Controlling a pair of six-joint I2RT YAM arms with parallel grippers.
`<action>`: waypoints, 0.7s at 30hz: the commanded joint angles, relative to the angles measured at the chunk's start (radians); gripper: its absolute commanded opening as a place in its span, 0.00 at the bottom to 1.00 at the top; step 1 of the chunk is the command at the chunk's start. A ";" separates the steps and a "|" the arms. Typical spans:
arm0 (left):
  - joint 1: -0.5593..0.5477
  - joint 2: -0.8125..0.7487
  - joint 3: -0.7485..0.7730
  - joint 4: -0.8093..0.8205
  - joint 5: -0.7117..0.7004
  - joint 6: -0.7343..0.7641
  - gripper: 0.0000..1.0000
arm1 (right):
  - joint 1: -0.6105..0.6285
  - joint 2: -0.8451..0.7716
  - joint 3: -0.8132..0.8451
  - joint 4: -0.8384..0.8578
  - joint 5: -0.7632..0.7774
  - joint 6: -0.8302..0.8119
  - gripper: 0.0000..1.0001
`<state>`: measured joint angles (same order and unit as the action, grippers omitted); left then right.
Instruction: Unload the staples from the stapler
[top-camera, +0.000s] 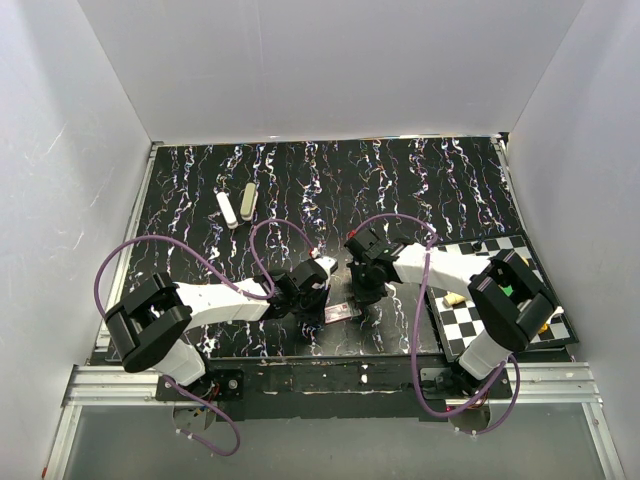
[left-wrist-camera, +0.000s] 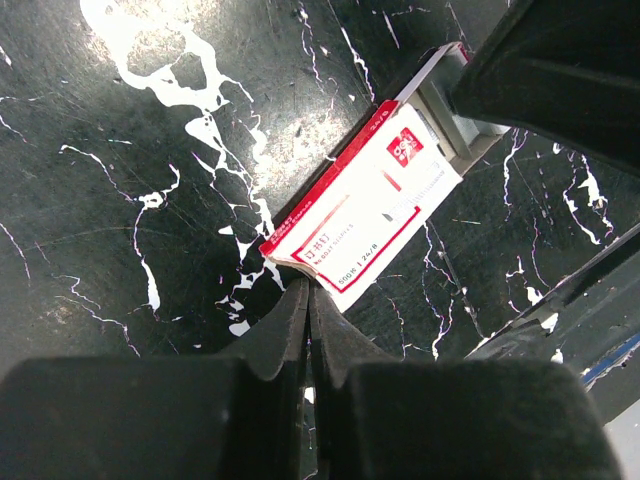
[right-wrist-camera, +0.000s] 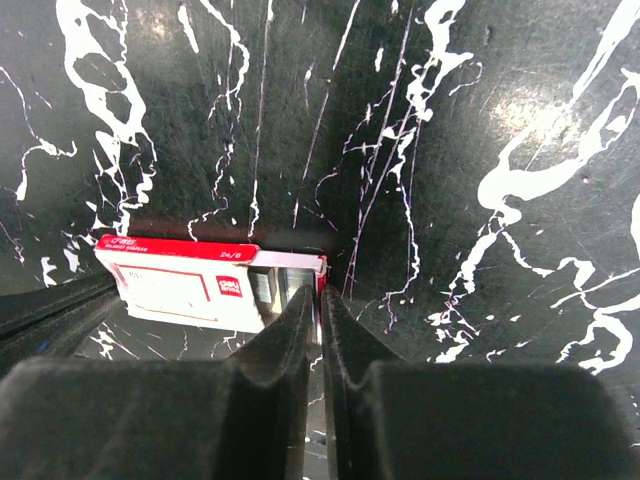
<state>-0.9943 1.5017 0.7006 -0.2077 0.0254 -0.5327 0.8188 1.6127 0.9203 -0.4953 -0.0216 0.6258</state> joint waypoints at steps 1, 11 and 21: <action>-0.009 0.015 0.007 -0.052 -0.010 0.013 0.00 | 0.005 -0.043 0.029 -0.005 0.017 0.003 0.19; -0.010 0.023 0.010 -0.053 -0.005 0.014 0.00 | 0.005 -0.102 0.029 -0.028 0.017 0.003 0.30; -0.010 0.008 0.013 -0.061 -0.012 0.020 0.00 | -0.004 -0.122 0.008 -0.068 0.100 -0.038 0.13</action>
<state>-0.9970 1.5036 0.7044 -0.2119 0.0254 -0.5285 0.8192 1.5059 0.9203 -0.5339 0.0441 0.6060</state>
